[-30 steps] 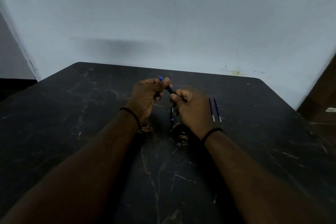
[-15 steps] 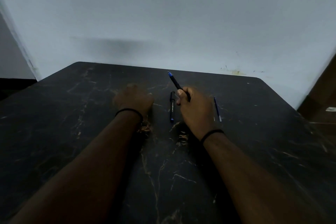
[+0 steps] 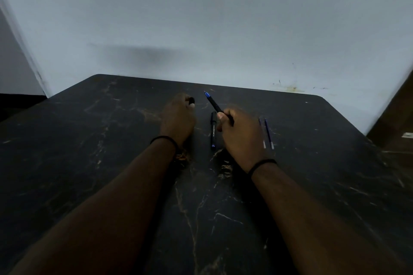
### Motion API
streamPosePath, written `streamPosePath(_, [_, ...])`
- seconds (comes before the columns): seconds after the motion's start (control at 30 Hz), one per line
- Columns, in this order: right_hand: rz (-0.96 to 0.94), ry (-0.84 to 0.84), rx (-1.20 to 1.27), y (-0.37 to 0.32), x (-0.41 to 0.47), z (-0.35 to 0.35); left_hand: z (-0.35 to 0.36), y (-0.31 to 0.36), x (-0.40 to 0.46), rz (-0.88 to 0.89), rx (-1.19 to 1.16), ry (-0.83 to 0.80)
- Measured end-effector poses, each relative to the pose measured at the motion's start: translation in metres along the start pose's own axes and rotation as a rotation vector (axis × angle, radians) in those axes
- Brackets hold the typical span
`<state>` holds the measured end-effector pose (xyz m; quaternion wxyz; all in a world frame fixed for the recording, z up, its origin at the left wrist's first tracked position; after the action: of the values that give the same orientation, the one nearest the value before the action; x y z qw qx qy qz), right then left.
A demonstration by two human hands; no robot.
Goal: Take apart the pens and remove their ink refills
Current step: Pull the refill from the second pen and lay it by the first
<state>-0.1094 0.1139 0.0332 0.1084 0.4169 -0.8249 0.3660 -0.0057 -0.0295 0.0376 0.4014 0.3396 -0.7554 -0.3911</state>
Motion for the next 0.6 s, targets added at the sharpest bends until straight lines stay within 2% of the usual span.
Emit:
streamPosePath(0.1, [-0.004,-0.008,-0.017,0.001,0.001,0.001,0.003,-0.005,-0.003,-0.046,-0.267,0.004])
streamPosePath(0.4, [-0.029,-0.031,-0.076,0.002,0.001,0.004,0.001,-0.009,-0.006,-0.198,-0.712,0.055])
streamPosePath(0.6, [-0.072,-0.087,-0.064,-0.001,0.000,0.011,-0.002,-0.009,-0.009,-0.261,-0.855,0.040])
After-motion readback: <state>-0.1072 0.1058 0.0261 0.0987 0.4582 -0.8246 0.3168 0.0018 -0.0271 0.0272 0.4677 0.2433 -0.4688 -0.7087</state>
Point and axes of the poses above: each hand's wrist, its own x-axis towards the middle knuckle, its own z-axis out of the palm, y = z × x, the point moved 6 cm from there along x, towards the middle knuckle, and after that the axes turned 12 degrees about -x, right-handed, at the moved point
